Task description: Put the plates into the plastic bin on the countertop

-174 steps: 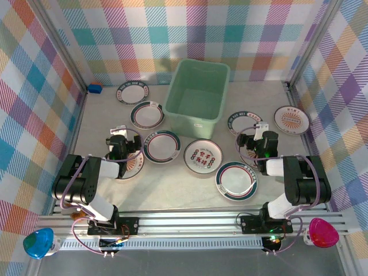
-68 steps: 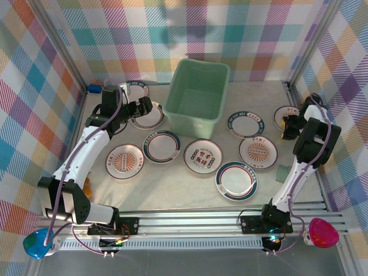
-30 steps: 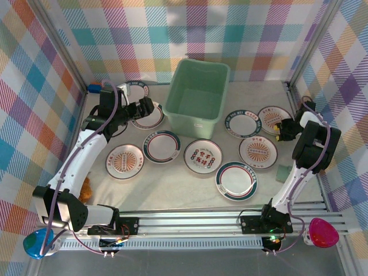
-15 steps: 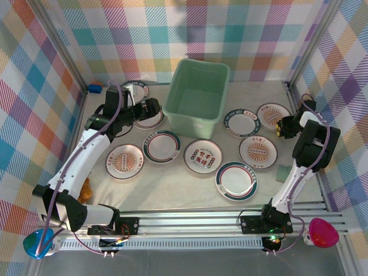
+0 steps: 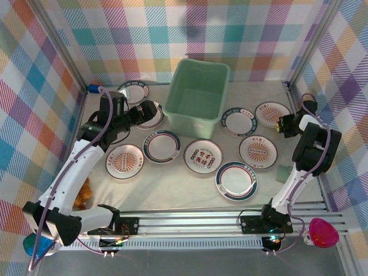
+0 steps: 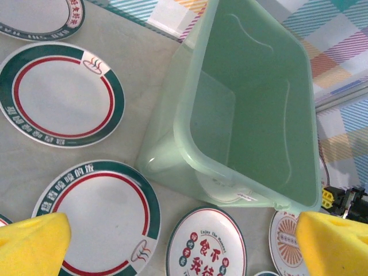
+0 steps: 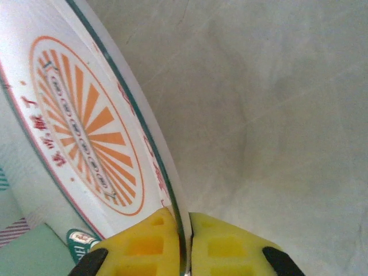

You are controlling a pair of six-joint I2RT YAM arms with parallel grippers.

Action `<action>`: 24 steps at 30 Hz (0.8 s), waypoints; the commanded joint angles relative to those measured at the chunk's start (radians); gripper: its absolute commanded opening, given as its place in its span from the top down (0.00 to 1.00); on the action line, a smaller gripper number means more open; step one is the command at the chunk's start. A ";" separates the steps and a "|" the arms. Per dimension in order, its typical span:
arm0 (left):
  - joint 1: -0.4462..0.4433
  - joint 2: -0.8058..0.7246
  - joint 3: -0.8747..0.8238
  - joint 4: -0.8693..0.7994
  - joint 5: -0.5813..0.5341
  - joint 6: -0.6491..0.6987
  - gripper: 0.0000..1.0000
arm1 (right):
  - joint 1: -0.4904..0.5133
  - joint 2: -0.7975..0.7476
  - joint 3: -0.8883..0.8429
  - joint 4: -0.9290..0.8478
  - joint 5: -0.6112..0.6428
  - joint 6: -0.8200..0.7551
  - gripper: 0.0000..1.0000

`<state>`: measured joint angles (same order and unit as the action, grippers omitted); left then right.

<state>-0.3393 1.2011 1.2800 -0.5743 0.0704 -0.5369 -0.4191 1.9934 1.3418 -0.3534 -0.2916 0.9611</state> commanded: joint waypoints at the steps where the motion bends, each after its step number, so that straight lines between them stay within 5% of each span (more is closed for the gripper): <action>1: -0.021 -0.013 -0.012 -0.043 -0.005 -0.033 0.00 | -0.012 -0.078 -0.039 0.008 0.026 0.038 1.00; 16: -0.050 0.123 0.151 -0.136 -0.001 0.038 0.00 | -0.017 -0.351 -0.042 0.026 -0.024 0.022 1.00; 24: -0.053 0.334 0.321 -0.169 -0.009 0.081 0.03 | -0.007 -0.472 -0.098 0.077 -0.116 0.024 1.00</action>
<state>-0.3794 1.4548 1.5337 -0.7063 0.0658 -0.4881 -0.4286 1.5902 1.2591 -0.3332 -0.3351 0.9932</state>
